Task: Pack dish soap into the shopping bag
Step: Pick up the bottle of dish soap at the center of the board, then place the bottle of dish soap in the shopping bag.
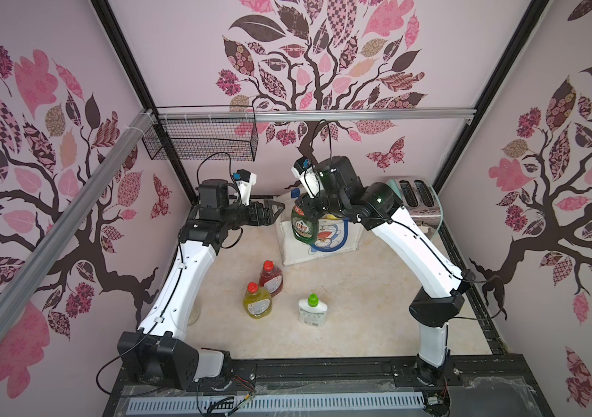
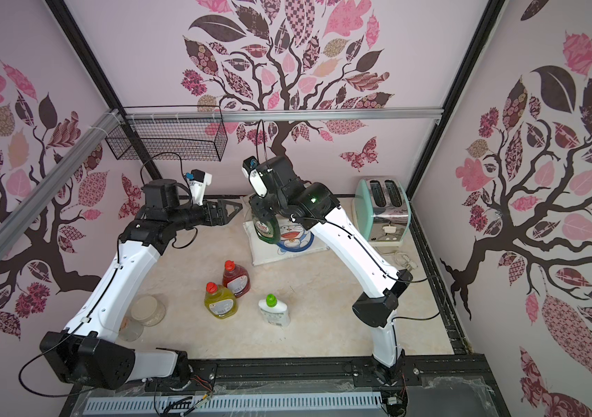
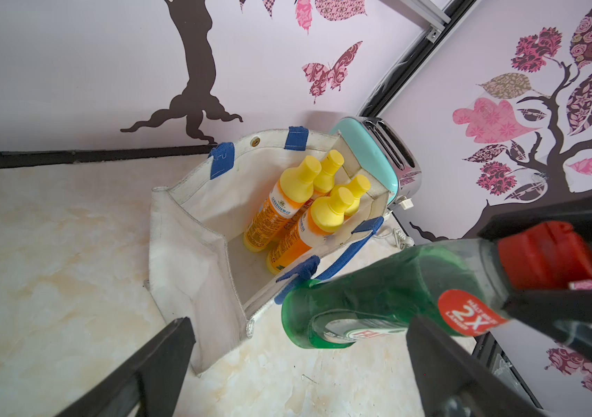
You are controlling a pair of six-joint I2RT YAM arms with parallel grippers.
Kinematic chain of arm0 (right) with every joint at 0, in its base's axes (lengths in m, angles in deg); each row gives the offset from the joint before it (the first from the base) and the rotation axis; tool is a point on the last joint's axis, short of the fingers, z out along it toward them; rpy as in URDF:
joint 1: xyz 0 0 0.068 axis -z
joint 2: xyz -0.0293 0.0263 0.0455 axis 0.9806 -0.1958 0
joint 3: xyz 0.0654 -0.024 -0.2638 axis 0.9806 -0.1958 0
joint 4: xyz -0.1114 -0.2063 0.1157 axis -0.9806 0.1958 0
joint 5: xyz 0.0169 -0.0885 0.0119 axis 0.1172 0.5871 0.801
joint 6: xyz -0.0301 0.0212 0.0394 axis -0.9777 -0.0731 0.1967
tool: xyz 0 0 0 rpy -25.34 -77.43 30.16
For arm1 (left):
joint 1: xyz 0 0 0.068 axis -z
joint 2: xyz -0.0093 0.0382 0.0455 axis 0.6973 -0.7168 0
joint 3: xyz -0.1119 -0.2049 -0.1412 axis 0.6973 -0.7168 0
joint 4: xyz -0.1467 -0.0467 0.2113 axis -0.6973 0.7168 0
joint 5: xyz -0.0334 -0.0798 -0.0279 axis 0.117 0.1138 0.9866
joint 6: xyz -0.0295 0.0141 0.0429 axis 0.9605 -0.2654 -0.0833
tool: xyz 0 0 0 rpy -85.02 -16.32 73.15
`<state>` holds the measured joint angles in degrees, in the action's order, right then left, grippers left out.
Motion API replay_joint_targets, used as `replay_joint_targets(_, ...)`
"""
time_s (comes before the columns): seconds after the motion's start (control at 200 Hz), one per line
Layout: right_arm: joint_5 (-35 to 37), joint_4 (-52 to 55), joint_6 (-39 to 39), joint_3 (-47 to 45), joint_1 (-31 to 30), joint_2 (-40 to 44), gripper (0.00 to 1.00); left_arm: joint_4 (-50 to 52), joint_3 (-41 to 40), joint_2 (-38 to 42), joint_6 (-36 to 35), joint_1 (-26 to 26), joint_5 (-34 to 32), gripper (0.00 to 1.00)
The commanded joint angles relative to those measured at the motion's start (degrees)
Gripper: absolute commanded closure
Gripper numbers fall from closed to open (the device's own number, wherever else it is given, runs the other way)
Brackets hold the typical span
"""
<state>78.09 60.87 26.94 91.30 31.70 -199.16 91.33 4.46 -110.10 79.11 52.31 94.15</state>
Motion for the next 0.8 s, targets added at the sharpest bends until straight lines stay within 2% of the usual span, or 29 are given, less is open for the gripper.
replay_joint_targets(0.0, 2.0, -5.1, -1.2, 5.2, 0.9, 2.2, 1.0, -0.9, 0.4, -0.5, 0.2, -0.3, 0.9, 0.02)
replay_joint_targets(0.26, 6.9, -10.6, -3.2, 5.3, 2.1, 3.7, 1.0, -1.0, 0.7, -1.0, 0.5, -0.2, 2.2, 0.02)
replay_joint_targets(0.46, 7.9, -15.1, -5.2, 5.0, 3.5, 3.6, 1.0, -1.0, 1.0, -1.2, 0.6, -0.1, 2.4, 0.02)
replay_joint_targets(0.795, 4.6, -23.2, -8.6, 4.6, 3.8, -0.2, 1.0, -1.8, 1.2, -1.4, 1.3, 0.5, 3.0, 0.02)
